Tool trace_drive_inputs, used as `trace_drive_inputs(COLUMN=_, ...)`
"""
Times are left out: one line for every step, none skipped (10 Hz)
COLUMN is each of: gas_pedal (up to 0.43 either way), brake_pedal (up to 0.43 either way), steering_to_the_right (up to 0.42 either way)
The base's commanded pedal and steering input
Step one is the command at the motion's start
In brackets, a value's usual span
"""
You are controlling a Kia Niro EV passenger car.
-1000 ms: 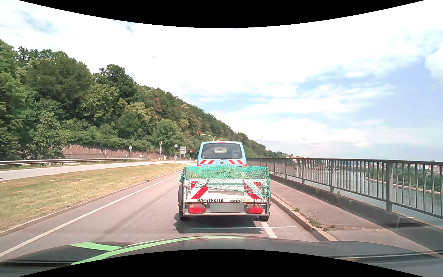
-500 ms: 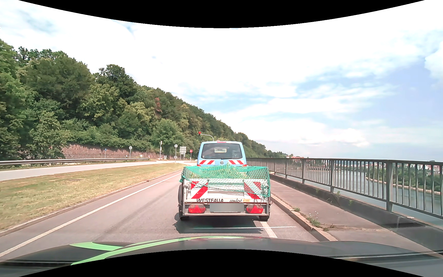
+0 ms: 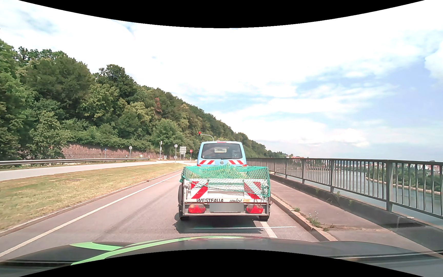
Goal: Follow the waypoints while adhering to traffic rules and regulations
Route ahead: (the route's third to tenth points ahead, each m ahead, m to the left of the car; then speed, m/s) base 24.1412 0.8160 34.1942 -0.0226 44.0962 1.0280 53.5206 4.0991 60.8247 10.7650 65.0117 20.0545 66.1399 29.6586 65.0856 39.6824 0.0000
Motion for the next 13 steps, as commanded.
trace_drive_inputs(gas_pedal=0.000, brake_pedal=0.317, steering_to_the_right=-0.003)
trace_drive_inputs(gas_pedal=0.000, brake_pedal=0.323, steering_to_the_right=-0.003)
trace_drive_inputs(gas_pedal=0.000, brake_pedal=0.323, steering_to_the_right=-0.003)
trace_drive_inputs(gas_pedal=0.000, brake_pedal=0.317, steering_to_the_right=-0.003)
trace_drive_inputs(gas_pedal=0.000, brake_pedal=0.323, steering_to_the_right=-0.003)
trace_drive_inputs(gas_pedal=0.000, brake_pedal=0.323, steering_to_the_right=-0.003)
trace_drive_inputs(gas_pedal=0.000, brake_pedal=0.323, steering_to_the_right=-0.003)
trace_drive_inputs(gas_pedal=0.000, brake_pedal=0.323, steering_to_the_right=-0.003)
trace_drive_inputs(gas_pedal=0.000, brake_pedal=0.317, steering_to_the_right=-0.003)
trace_drive_inputs(gas_pedal=0.000, brake_pedal=0.323, steering_to_the_right=-0.003)
trace_drive_inputs(gas_pedal=0.000, brake_pedal=0.323, steering_to_the_right=-0.003)
trace_drive_inputs(gas_pedal=0.000, brake_pedal=0.317, steering_to_the_right=-0.003)
trace_drive_inputs(gas_pedal=0.000, brake_pedal=0.323, steering_to_the_right=-0.003)
